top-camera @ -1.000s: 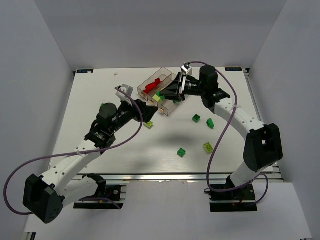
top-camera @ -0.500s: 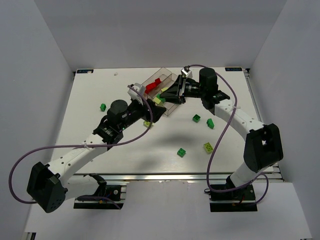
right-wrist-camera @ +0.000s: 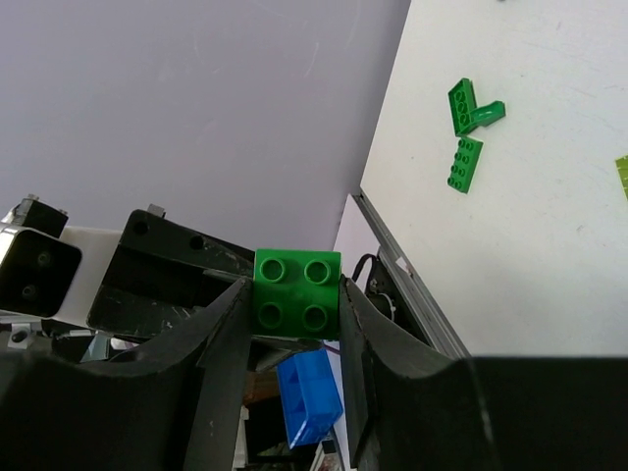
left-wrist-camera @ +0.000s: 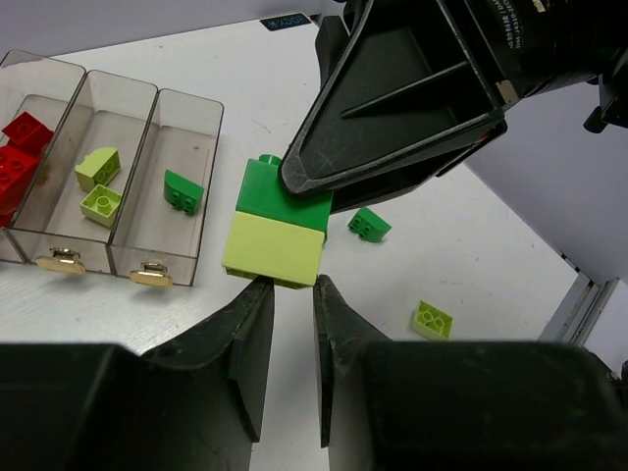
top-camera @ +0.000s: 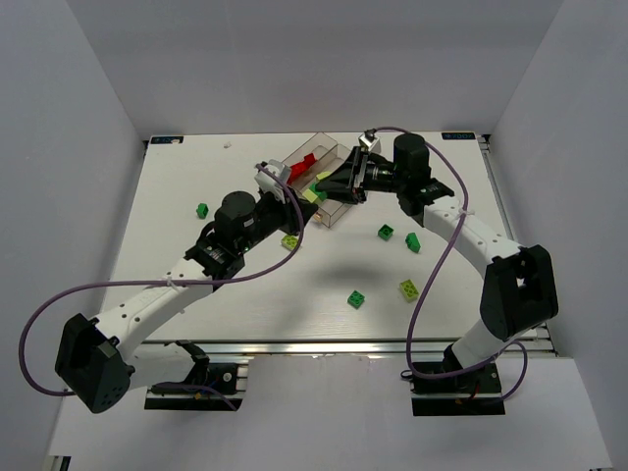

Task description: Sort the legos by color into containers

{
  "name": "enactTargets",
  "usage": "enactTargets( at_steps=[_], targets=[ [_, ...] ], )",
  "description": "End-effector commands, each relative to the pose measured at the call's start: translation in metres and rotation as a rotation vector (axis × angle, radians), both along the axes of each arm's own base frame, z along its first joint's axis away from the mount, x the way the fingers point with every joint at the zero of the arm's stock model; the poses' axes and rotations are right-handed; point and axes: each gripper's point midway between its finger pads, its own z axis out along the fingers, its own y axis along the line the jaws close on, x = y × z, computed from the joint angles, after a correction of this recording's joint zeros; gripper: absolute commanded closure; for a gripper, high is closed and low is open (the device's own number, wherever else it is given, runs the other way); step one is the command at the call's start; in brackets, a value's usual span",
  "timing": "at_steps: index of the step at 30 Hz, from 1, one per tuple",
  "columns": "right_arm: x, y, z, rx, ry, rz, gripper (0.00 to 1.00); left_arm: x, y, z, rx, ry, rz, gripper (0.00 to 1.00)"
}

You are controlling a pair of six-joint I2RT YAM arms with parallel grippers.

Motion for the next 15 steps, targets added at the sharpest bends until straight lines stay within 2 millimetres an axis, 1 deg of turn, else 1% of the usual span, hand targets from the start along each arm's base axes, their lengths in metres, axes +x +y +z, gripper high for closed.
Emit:
enactTargets(
  at_steps=[1,4,6,9,11,15],
  targets=[
    [-0.0118,-0.0035,0.0118,0.017,-0.030,0.012,1.00,0.0033,0.0001,0.0242,-0.020,-0.055,0.014,0.68],
    [-0.0128,-0.0034,0.0118,0.017,-0.028,0.012,1.00,0.0020,-0.0001,0.0246,-0.021,-0.057,0.007,0.69],
    [-0.0125,-0.0040,0.0123,0.018,-0.031,0.010,1.00,0.0013,0.0008,0.0237,-0.020,-0.056,0.009,0.53],
    [-0.0129,-0.0035,0.0130,0.019,-0.031,0.012,1.00,0.0014,0.0029,0.0242,-0.017,-0.058,0.018,0.42],
    [-0.0133,-0.0037,0.0132,0.018,-0.030,0.012,1.00,0.0015,0.0032,0.0234,-0.014,-0.057,0.019,0.40],
    [-0.0147,-0.0036,0.0123,0.016,-0.028,0.013,1.00,0.0036,0.0006,0.0190,-0.001,-0.052,0.013,0.40]
  ],
)
